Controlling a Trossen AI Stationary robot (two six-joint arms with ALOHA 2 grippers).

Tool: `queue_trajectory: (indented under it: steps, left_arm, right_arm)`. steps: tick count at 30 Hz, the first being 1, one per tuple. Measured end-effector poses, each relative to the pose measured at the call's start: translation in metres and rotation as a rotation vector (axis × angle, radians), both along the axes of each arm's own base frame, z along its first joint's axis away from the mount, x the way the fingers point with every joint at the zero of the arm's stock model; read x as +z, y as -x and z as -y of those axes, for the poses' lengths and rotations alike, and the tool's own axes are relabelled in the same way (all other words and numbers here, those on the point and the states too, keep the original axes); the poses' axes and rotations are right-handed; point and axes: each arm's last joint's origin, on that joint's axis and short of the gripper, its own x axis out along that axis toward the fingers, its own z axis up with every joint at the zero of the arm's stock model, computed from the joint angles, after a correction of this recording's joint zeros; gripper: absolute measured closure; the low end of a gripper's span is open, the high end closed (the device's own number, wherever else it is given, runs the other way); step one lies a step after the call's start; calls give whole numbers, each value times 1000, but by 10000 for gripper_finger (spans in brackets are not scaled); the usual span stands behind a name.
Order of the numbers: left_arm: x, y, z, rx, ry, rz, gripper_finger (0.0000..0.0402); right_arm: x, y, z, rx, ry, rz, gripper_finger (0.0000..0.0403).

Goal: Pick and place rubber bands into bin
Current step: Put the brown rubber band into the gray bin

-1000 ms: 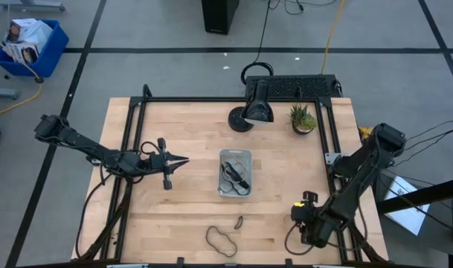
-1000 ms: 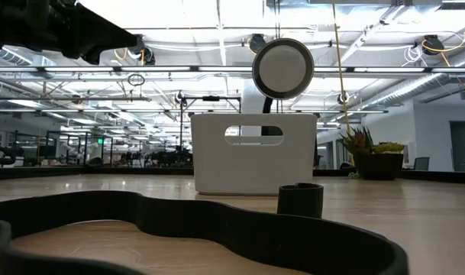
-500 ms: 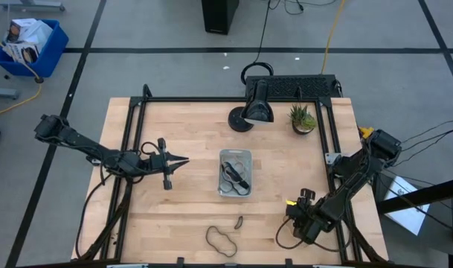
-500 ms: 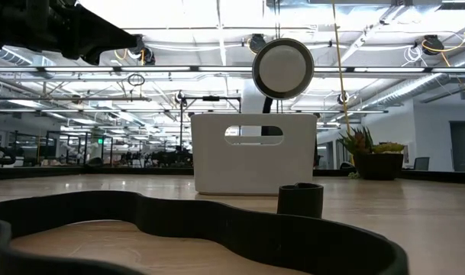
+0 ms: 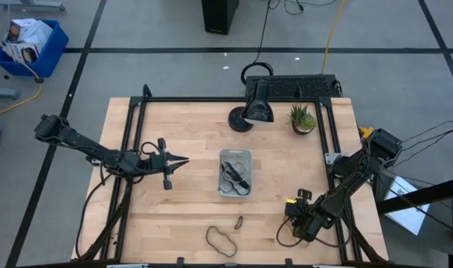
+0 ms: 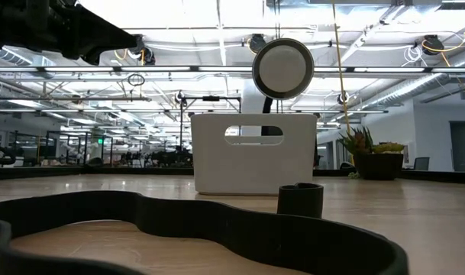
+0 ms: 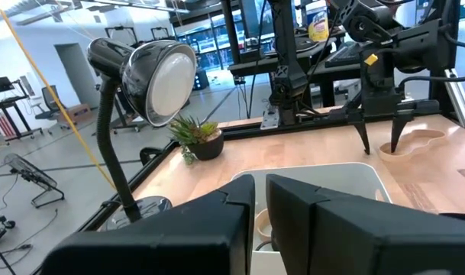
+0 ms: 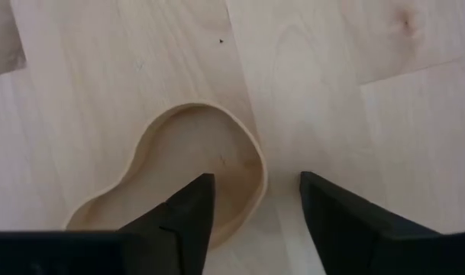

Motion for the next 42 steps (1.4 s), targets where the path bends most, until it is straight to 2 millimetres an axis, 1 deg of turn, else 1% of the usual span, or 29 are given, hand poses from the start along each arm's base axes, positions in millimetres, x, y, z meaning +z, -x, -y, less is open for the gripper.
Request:
queue_trajectory:
  steps: [4,10,12,16,20,24,28,32,36,38,42]
  left_arm:
    - [0,0,0,0,0,0,357]
    - [0,0,0,0,6,1,357]
    - [0,0,0,0,9,1,357]
    - [0,0,0,0,9,2,357]
    - [0,0,0,0,11,2,357]
    - [0,0,0,0,11,1,357]
    - [0,0,0,1,9,-1,357]
    - [-1,0,0,1,7,-10,357]
    - [-2,0,0,1,5,-21,357]
    - [-3,0,0,1,5,-23,357]
    - [-3,0,0,1,4,-25,357]
  right_arm:
    - [-1,0,0,4,-9,0,272]
    - [0,0,0,31,-19,8,380]
    - [2,-1,0,54,-23,19,396]
    - [12,-8,5,110,-8,104,393]
    - [34,-20,8,210,10,225,399]
    - [69,-29,12,312,22,355,400]
    - [107,-30,20,415,70,521,401]
    - [141,-24,31,531,105,707,401]
    - [166,-11,45,595,142,830,401]
    - [172,-4,53,597,148,875,401]
    - [172,9,71,568,151,916,401]
